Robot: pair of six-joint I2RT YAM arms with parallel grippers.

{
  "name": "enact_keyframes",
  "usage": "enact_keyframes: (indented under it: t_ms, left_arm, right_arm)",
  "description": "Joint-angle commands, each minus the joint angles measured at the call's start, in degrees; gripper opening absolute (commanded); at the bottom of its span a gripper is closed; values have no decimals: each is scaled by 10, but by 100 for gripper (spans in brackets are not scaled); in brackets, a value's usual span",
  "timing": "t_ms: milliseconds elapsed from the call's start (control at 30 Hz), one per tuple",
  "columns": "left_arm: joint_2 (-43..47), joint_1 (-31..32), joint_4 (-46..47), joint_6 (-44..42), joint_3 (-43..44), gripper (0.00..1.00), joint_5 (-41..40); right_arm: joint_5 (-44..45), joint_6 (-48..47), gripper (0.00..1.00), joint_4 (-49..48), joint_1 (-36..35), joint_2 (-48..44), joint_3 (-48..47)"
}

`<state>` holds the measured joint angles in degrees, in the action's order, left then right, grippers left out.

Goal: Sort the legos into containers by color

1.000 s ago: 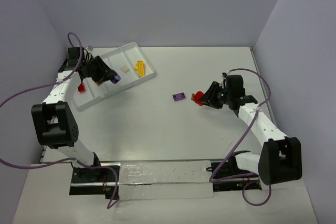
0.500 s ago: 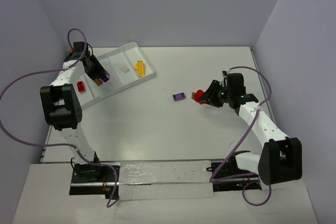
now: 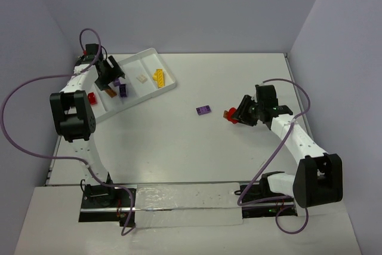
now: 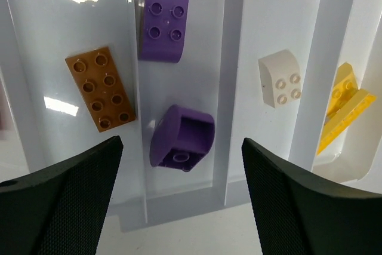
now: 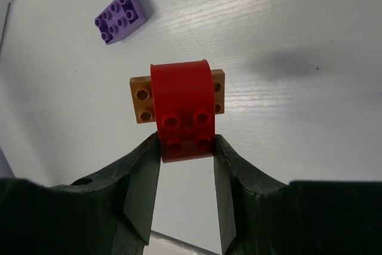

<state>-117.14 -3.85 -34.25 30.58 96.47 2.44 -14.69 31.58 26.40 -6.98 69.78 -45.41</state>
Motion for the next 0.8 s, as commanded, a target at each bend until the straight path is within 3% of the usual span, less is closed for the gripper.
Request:
enact_keyframes:
  t_ms: [0, 333, 467, 767]
  left_arm:
    - [55, 34, -16, -41, 26, 89, -17]
    - [67, 273, -19, -90, 23, 89, 15]
    - [58, 336, 24, -126, 7, 92, 32]
    - [-25, 445, 38, -263, 75, 97, 0]
  right_arm:
    - [24, -3, 34, -2, 1, 7, 4]
    - [53, 1, 69, 6, 1, 27, 0]
    - [63, 1, 70, 21, 1, 20, -17]
    - [111, -2, 71, 63, 1, -31, -76]
